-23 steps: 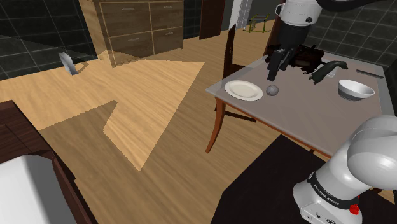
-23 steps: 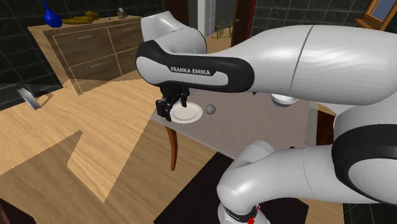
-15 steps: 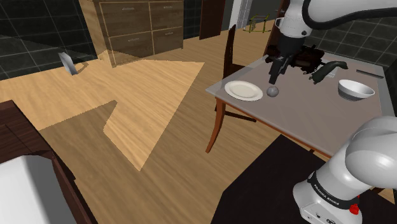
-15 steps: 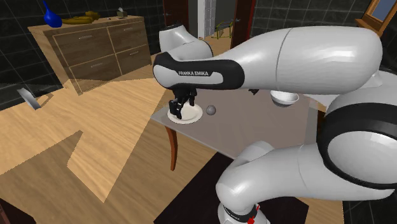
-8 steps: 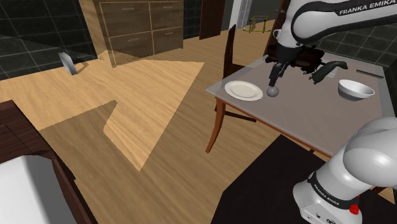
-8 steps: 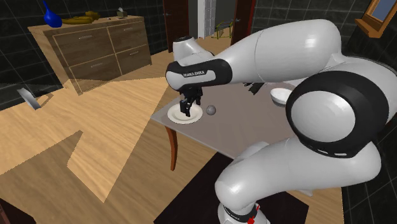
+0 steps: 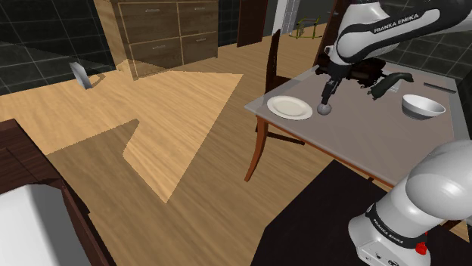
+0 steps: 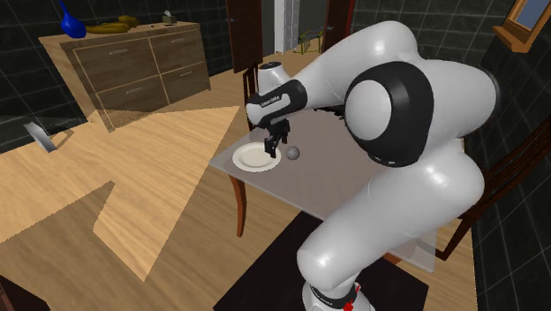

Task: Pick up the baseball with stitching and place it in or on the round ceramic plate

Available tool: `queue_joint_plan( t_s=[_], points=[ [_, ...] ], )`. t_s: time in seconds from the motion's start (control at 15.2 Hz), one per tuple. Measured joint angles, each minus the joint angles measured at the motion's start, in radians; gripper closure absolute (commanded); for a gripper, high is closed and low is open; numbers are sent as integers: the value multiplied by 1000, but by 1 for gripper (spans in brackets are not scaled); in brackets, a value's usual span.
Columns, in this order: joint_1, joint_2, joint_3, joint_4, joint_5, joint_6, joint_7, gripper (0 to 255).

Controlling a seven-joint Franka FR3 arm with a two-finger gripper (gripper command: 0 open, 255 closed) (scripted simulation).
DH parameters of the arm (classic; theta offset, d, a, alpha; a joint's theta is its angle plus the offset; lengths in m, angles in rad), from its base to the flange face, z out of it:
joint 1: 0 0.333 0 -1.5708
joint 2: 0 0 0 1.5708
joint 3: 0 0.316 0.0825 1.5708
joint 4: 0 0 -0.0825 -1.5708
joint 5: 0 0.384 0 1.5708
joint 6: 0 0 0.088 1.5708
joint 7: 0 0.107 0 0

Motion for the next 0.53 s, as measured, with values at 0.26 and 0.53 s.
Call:
queue_joint_plan(
  t_s=[0.26,0.53],
  points=[
    [-12,138,-64,63,21,88,-95,0],
    [-26,285,-114,142,76,165,-202,0]
  ],
)
